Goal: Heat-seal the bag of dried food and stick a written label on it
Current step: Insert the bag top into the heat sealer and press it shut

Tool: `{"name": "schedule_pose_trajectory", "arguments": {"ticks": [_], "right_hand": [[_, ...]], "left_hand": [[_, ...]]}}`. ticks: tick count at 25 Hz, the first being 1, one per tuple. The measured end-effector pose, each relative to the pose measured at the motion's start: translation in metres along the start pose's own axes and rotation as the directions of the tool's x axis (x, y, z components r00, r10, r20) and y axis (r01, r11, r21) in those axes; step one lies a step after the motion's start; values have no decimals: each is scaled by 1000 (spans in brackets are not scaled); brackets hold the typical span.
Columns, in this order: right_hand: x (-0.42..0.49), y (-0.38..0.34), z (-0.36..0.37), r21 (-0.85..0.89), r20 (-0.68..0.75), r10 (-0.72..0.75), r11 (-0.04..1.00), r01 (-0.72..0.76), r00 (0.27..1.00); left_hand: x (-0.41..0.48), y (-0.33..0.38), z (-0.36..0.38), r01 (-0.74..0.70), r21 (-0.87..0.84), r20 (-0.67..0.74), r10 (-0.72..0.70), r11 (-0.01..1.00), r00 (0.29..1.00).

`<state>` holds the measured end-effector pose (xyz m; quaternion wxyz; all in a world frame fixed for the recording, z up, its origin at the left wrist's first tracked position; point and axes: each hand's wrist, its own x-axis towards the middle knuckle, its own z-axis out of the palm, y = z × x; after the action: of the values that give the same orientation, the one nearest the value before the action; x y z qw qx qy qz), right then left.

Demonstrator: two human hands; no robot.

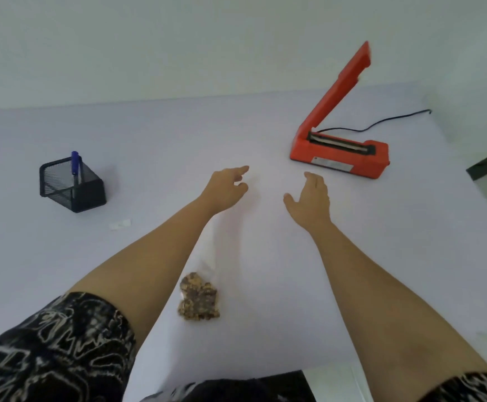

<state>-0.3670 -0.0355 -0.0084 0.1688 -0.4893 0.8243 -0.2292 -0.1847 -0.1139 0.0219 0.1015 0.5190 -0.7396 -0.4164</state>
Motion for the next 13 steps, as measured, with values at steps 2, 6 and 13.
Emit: {"name": "schedule_pose_trajectory", "arguments": {"ticks": [2, 6, 13], "right_hand": [[20, 33, -28, -37, -126, 74, 996, -79, 989], [71, 116, -73, -47, -242, 204, 974, -222, 948], [94, 140, -72, 152, 34, 243, 958, -245, 969]], "left_hand": [[24, 24, 25, 8, 8, 11, -9, 1000, 1000], [77, 82, 69, 70, -31, 8, -69, 997, 998], [116, 95, 77, 205, -113, 69, -198, 972, 978]]}}
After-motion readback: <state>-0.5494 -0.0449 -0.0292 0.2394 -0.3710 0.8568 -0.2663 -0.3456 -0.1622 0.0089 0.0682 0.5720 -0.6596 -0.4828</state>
